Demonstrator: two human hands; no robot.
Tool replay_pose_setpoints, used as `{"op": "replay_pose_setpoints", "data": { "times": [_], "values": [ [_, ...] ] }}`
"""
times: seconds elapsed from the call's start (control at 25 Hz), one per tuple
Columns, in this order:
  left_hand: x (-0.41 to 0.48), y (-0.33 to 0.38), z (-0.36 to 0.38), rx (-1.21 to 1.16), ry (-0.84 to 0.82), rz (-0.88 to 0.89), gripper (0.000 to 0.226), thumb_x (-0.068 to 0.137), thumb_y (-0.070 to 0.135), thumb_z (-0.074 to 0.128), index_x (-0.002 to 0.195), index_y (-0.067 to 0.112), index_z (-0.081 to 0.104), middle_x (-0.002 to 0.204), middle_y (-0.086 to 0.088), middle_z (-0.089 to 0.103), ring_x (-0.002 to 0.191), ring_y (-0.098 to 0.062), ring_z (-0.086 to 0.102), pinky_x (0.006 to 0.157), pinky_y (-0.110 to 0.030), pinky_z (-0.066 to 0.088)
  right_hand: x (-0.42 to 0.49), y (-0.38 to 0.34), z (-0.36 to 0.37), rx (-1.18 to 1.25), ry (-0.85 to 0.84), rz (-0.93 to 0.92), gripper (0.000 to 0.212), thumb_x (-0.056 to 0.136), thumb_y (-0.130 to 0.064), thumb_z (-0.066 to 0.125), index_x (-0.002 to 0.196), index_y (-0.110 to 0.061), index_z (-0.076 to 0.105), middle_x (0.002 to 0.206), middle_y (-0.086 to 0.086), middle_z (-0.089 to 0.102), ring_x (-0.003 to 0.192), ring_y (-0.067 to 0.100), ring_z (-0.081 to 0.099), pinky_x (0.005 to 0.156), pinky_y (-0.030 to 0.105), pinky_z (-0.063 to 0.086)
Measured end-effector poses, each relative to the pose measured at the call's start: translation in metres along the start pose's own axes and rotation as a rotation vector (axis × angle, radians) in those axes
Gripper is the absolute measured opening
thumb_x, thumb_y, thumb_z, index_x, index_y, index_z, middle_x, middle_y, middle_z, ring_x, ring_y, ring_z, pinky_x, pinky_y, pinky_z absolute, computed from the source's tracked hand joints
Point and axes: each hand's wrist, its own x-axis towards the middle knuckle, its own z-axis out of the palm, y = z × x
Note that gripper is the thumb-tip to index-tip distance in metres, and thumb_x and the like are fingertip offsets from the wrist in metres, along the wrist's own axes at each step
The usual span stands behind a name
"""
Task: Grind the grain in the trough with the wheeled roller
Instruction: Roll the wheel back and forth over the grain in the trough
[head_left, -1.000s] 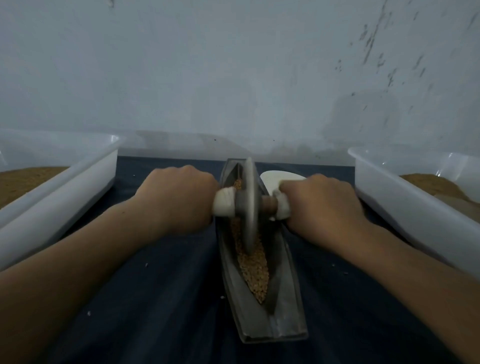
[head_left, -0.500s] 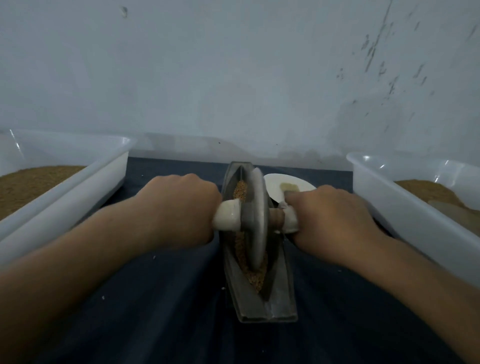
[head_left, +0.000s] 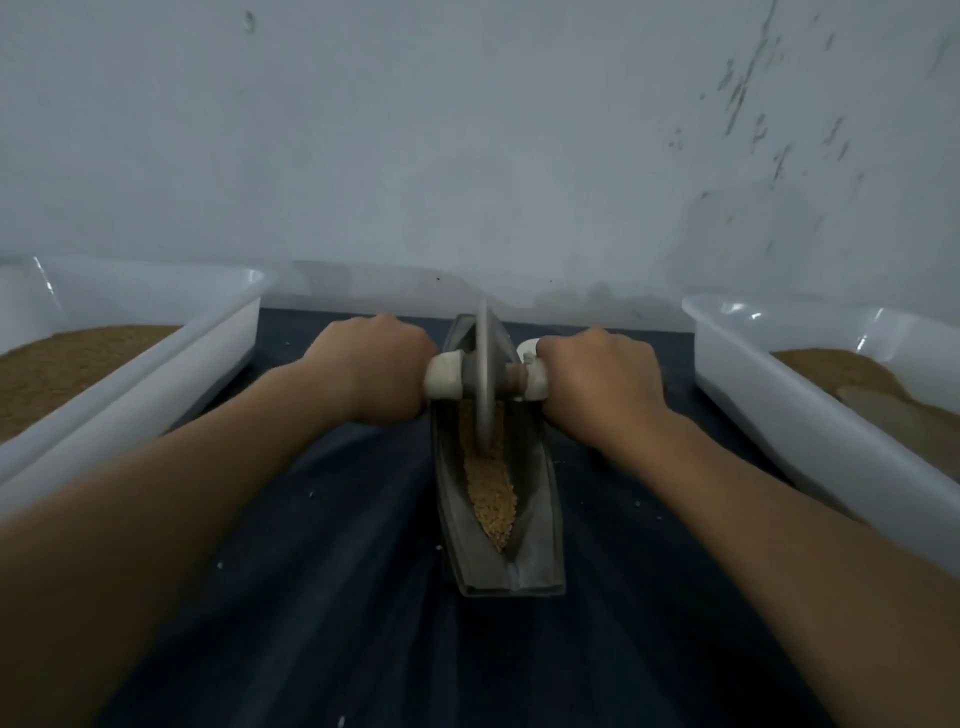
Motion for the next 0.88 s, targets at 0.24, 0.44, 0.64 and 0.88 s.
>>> {"op": "replay_pose_setpoints", "data": {
  "times": [0.24, 0.44, 0.64, 0.88],
  "values": [
    [-0.047, -0.002, 0.003, 0.1, 0.189, 0.138, 0.015, 0.064, 0.046, 0.053, 0.077, 0.041, 0.047, 0.059, 0.013, 0.042, 0.047, -0.006, 0.038, 0.043, -0.021, 0.022, -0.046, 0.013, -0.016, -0.004, 0.085, -0.075, 0.02, 0.058, -0.043, 0.067, 0.067, -0.032, 0.053, 0.055, -0.015, 0.021, 0.046, 0.003, 0.015, 0.046, 0.017, 0.011],
    [0.022, -0.008, 0.016, 0.079, 0.182, -0.041, 0.016, 0.08, 0.039, 0.058, 0.095, 0.033, 0.062, 0.083, 0.003, 0.058, 0.073, -0.025, 0.059, 0.06, -0.034, 0.042, 0.03, 0.006, 0.015, 0.007, -0.097, 0.031, 0.013, 0.081, -0.039, 0.063, 0.074, -0.03, 0.056, 0.07, -0.003, 0.053, 0.063, 0.021, 0.053, 0.052, 0.027, 0.035],
    [0.018, -0.006, 0.017, 0.007, 0.147, -0.077, 0.015, 0.081, 0.038, 0.06, 0.095, 0.033, 0.062, 0.082, 0.004, 0.057, 0.071, -0.022, 0.054, 0.061, -0.034, 0.043, 0.038, 0.005, 0.007, -0.034, -0.12, -0.018, 0.006, 0.084, -0.027, 0.066, 0.089, -0.028, 0.063, 0.084, 0.001, 0.059, 0.073, 0.025, 0.057, 0.059, 0.03, 0.04],
    [-0.038, 0.0, 0.006, 0.059, 0.128, 0.063, 0.022, 0.062, 0.046, 0.053, 0.083, 0.039, 0.054, 0.064, 0.012, 0.046, 0.05, -0.006, 0.04, 0.044, -0.021, 0.025, -0.032, 0.021, -0.017, 0.062, -0.173, -0.119, 0.019, 0.067, -0.04, 0.067, 0.075, -0.036, 0.05, 0.062, -0.013, 0.04, 0.051, 0.003, 0.035, 0.044, 0.022, 0.022]
  ]
}}
